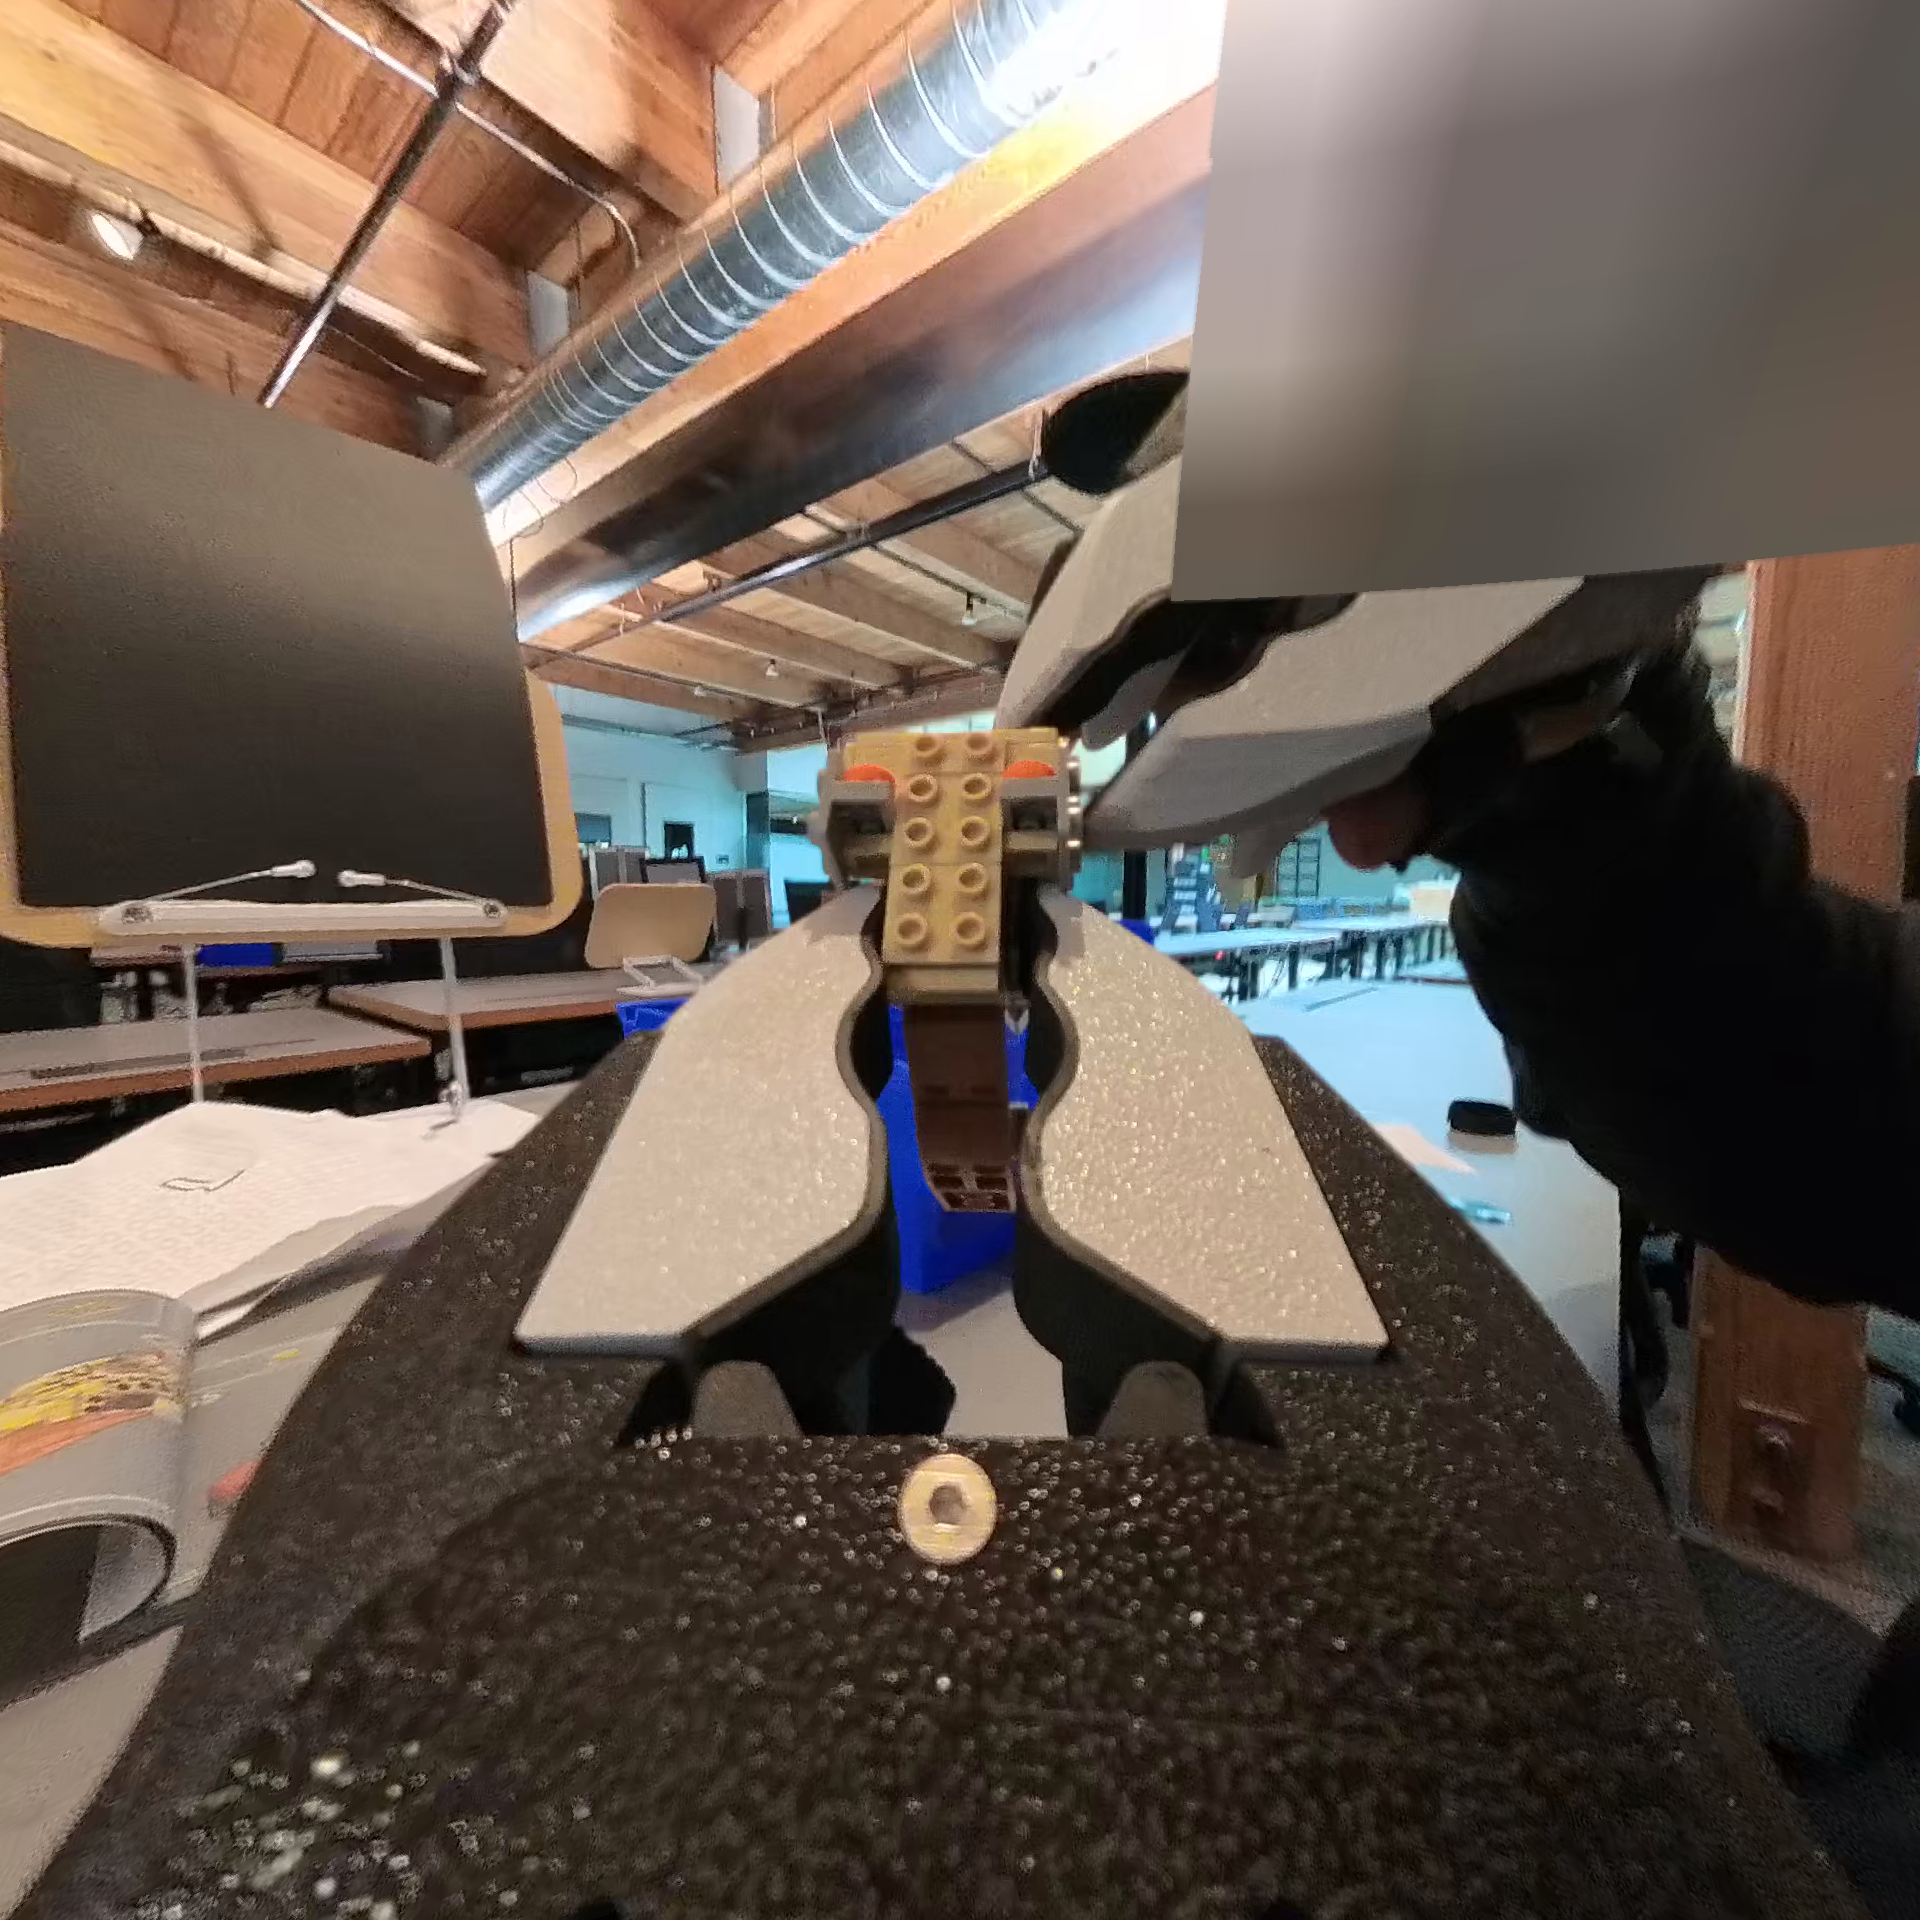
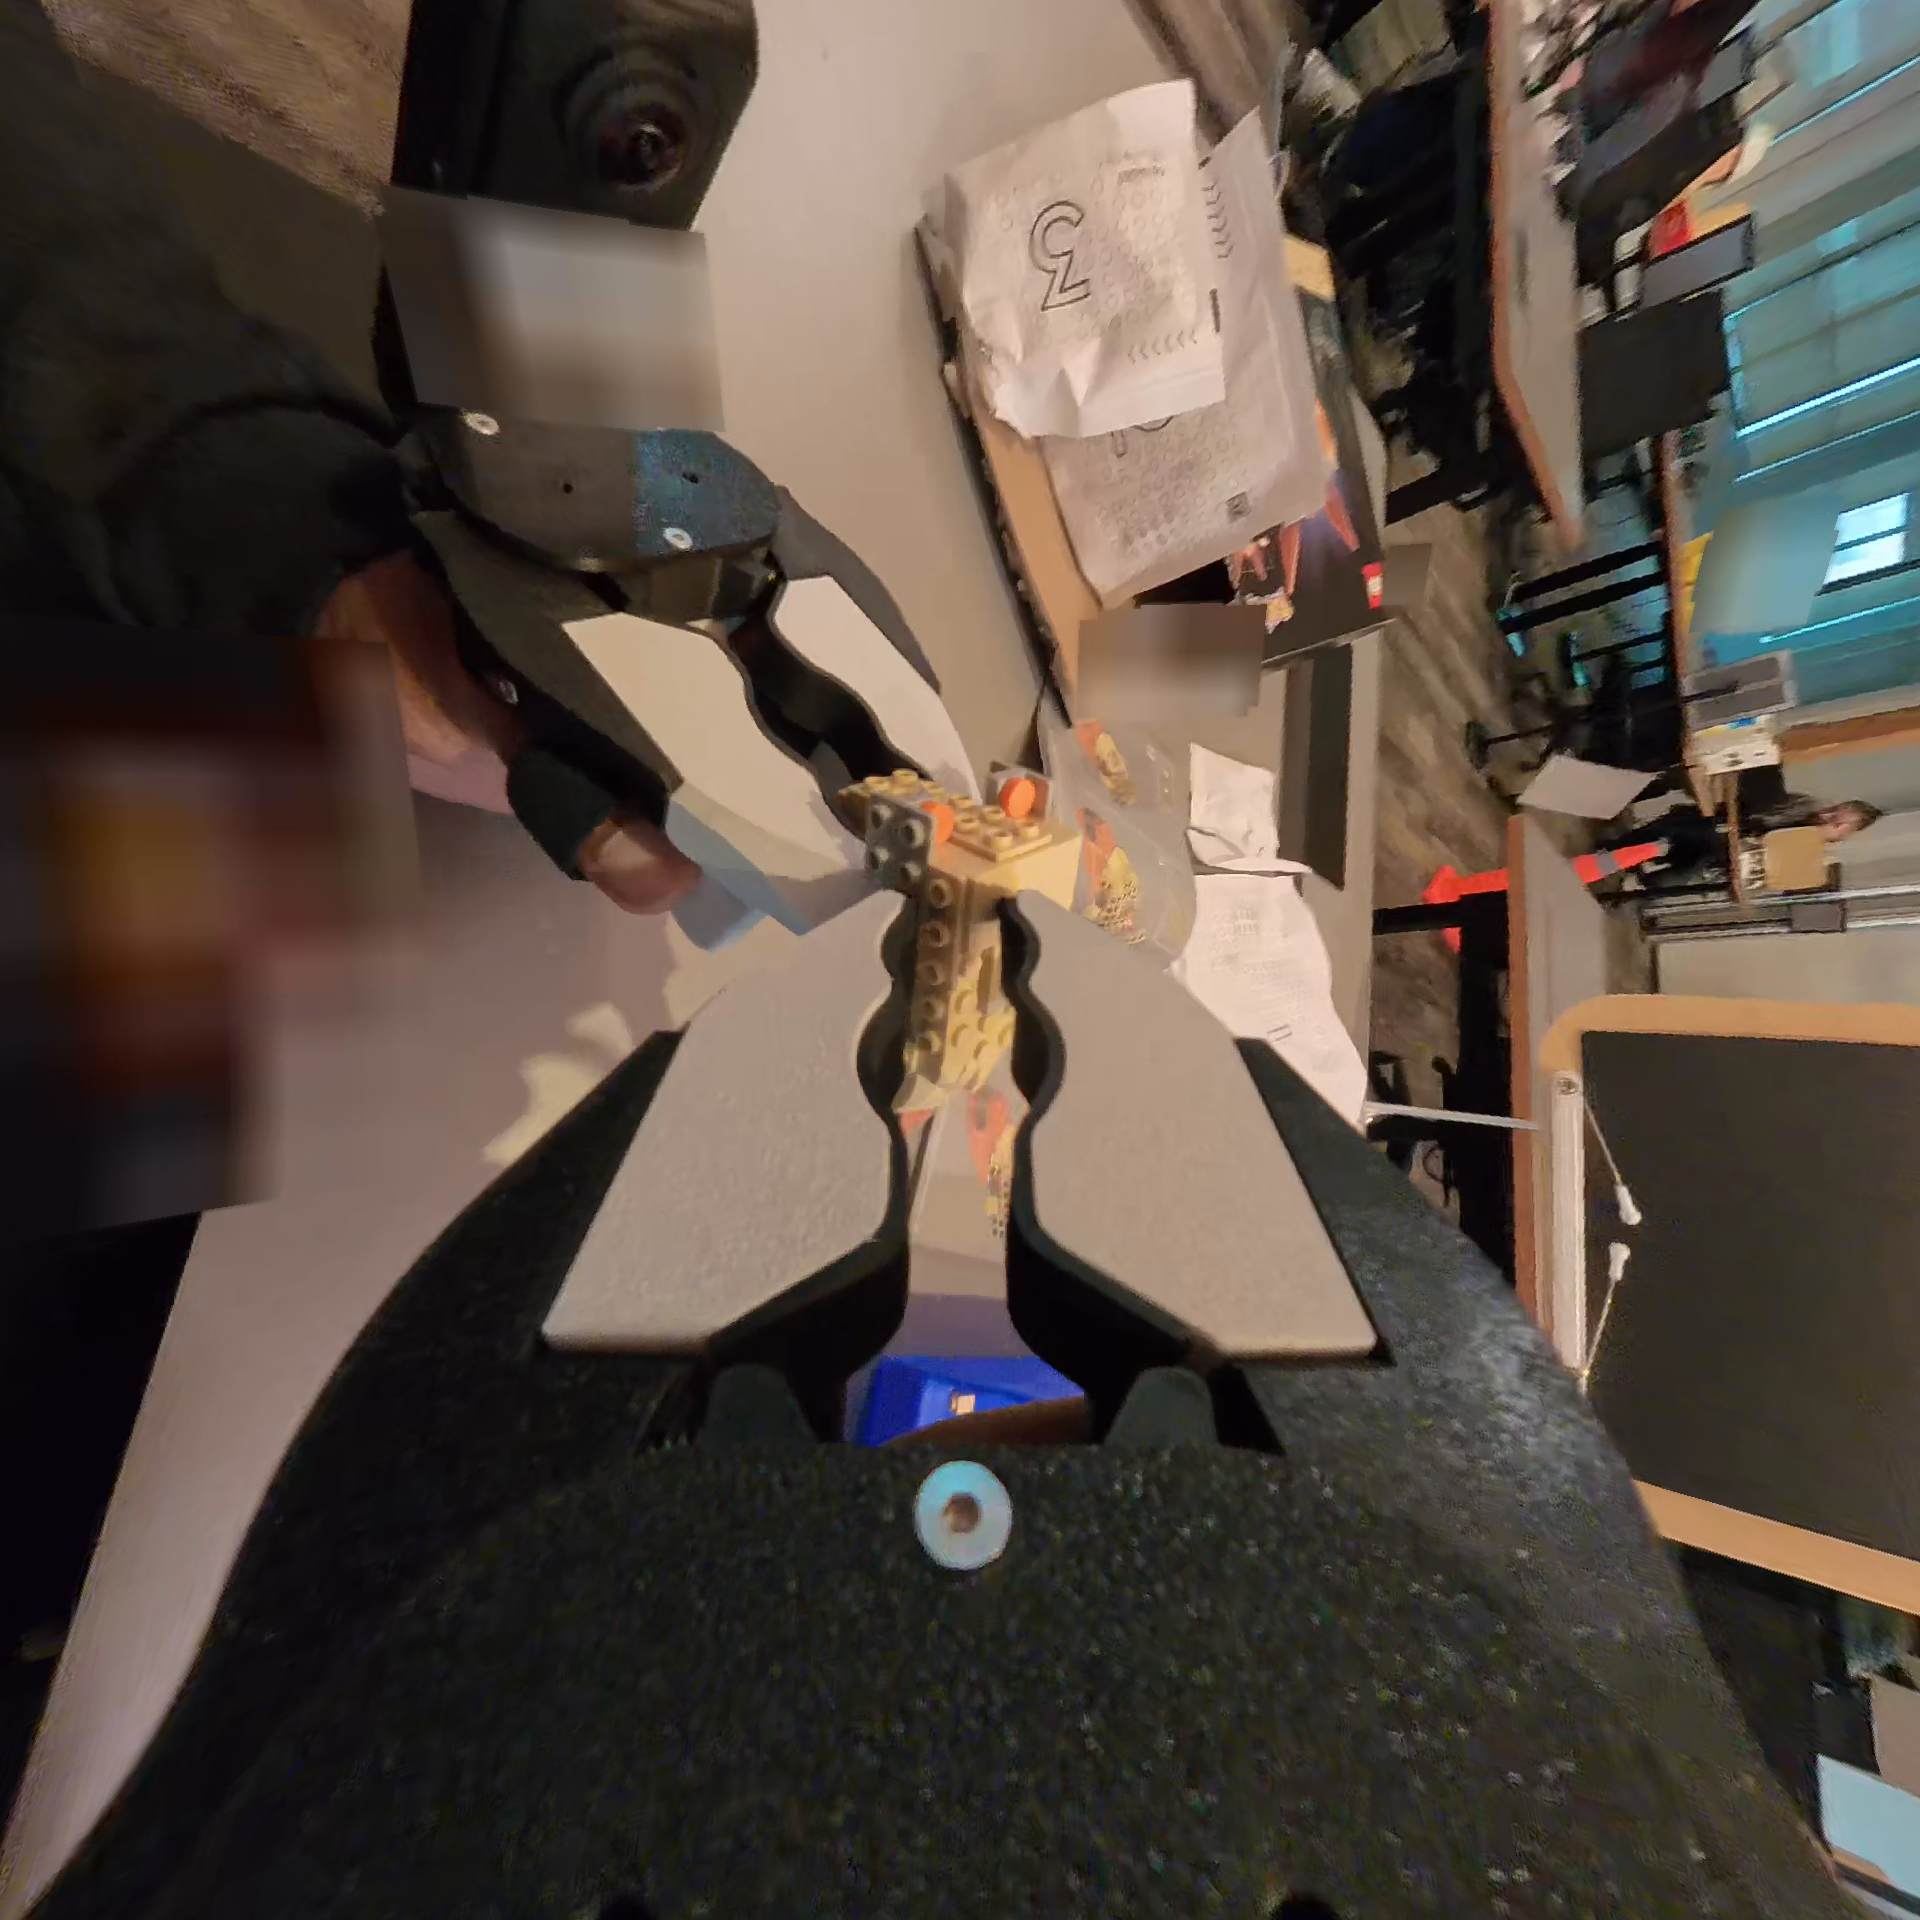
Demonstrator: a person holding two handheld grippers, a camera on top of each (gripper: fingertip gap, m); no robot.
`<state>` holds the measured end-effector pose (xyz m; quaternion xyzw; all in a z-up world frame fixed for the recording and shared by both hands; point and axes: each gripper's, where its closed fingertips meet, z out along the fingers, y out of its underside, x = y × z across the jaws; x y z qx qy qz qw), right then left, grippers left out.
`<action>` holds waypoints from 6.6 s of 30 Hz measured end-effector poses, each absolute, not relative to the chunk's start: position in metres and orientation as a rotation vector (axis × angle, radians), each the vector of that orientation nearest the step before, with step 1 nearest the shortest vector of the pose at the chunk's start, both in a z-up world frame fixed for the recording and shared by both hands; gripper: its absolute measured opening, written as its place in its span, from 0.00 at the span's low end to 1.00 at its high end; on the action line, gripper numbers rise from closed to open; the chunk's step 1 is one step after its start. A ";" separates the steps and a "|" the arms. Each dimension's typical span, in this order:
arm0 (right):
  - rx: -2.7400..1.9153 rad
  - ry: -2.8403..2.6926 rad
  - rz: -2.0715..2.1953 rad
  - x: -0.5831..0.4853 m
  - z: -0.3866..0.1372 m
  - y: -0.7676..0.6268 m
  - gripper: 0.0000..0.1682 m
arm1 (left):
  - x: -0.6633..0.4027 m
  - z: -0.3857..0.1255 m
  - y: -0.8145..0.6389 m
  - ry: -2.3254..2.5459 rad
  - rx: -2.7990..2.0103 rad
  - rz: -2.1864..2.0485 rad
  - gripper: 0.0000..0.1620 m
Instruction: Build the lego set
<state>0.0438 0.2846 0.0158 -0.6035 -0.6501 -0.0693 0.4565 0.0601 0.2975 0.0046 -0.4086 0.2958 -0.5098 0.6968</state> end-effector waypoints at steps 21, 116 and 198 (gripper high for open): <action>-1.413 -1.544 -0.212 0.042 0.016 0.287 0.07 | 0.059 0.003 0.299 0.666 -0.921 -1.105 0.13; -1.564 -0.681 0.879 0.088 -0.067 0.341 0.00 | 0.004 0.014 0.358 0.526 -0.955 -1.477 0.13; -1.516 -0.545 1.003 0.114 -0.057 0.350 0.00 | 0.057 0.018 0.422 0.747 -0.684 -2.087 0.13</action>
